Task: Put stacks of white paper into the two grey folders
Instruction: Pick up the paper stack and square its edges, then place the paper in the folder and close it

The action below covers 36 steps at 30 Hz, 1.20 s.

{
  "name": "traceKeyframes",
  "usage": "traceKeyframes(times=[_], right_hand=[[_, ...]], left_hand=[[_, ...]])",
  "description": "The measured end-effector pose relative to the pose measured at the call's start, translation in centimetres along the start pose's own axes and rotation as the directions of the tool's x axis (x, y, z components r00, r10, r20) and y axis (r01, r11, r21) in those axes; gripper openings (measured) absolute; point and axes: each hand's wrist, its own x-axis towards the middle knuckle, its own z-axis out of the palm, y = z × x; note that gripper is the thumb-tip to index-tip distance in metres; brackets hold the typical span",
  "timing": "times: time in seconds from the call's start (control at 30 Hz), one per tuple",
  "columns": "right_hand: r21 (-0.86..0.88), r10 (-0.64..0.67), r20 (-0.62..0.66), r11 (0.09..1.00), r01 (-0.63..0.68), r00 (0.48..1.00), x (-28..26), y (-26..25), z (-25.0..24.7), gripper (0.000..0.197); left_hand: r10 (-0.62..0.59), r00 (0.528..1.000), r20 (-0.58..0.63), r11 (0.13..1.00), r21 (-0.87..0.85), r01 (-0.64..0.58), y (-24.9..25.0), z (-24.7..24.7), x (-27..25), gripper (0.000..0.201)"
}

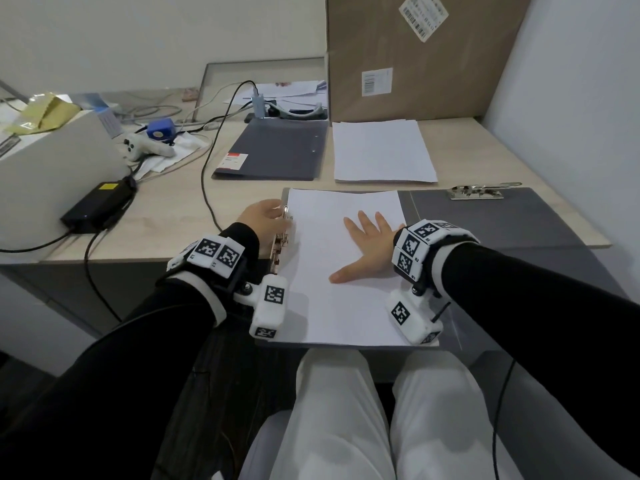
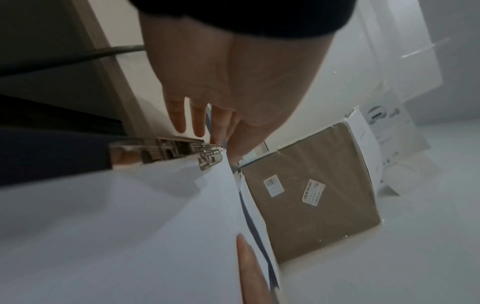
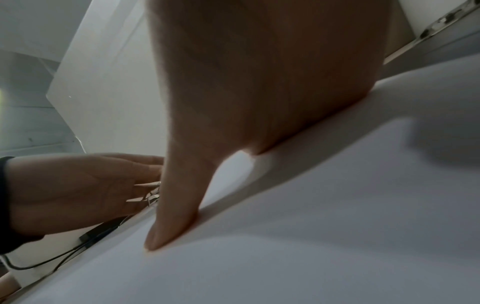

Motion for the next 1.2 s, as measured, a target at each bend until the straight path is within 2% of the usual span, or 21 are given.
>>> traceKeyframes(times=[0.1, 0.17, 0.27, 0.37, 0.43, 0.6, 0.63, 0.73, 0.83, 0.97, 1.1, 1.2], right_hand=[[0.014, -0.001, -0.008, 1.0, 0.001, 1.0, 0.0, 0.0, 0.1, 0.125], [0.013, -0.001, -0.008, 1.0, 0.001, 1.0, 0.0, 0.0, 0.0, 0.125], [0.014, -0.001, -0.008, 1.0, 0.001, 1.0, 0.0, 0.0, 0.0, 0.125], [0.016, -0.004, -0.016, 1.0, 0.004, 1.0, 0.0, 0.1, 0.2, 0.124], [0.017, -0.003, -0.018, 1.0, 0.004, 1.0, 0.0, 0.1, 0.3, 0.124], [0.005, -0.001, -0.019, 1.0, 0.001, 1.0, 0.0, 0.0, 0.2, 0.124], [0.002, -0.003, -0.021, 1.0, 0.003, 1.0, 0.0, 0.0, 0.2, 0.123], [0.002, -0.009, -0.026, 1.0, 0.009, 1.0, -0.1, 0.0, 0.3, 0.123], [0.005, -0.007, -0.025, 1.0, 0.008, 1.0, -0.1, 0.0, 0.4, 0.123], [-0.001, -0.01, -0.024, 1.0, 0.01, 1.0, -0.2, 0.0, 0.3, 0.122], [-0.01, -0.01, -0.014, 1.0, 0.01, 1.0, -0.3, 0.0, 0.2, 0.122], [-0.011, -0.009, -0.005, 1.0, 0.009, 1.0, -0.1, 0.1, 0.1, 0.122]], left_hand=[[0.038, 0.989, -0.146, 0.996, -0.077, -0.05, 0.0, -1.0, -0.2, 0.035], [0.061, 0.99, -0.128, 0.993, -0.091, -0.073, -0.3, -2.0, -0.3, 0.025], [0.008, 0.999, 0.053, 0.998, -0.06, -0.005, -1.2, -3.6, -0.2, 0.01], [-0.068, 0.962, 0.265, 0.997, -0.006, 0.072, -1.7, -4.6, -0.2, 0.004], [-0.111, 0.936, 0.335, 0.994, 0.05, 0.1, -1.9, -4.6, -0.3, 0.017], [-0.145, 0.923, 0.357, 0.971, 0.229, 0.064, -2.5, -4.0, -0.6, 0.105], [-0.147, 0.921, 0.361, 0.952, 0.305, 0.033, -2.6, -3.8, -0.6, 0.112], [-0.138, 0.922, 0.363, 0.854, 0.514, -0.075, -2.8, -3.3, -0.7, 0.104], [-0.128, 0.927, 0.354, 0.82, 0.563, -0.102, -2.9, -2.9, -0.6, 0.098], [-0.081, 0.955, 0.285, 0.742, 0.657, -0.133, -3.2, -2.6, -0.7, 0.103], [-0.102, 0.944, 0.315, 0.746, 0.652, -0.137, -3.4, -3.0, -0.6, 0.104], [-0.147, 0.941, 0.305, 0.779, 0.622, -0.08, -3.3, -3.2, -0.7, 0.105]])
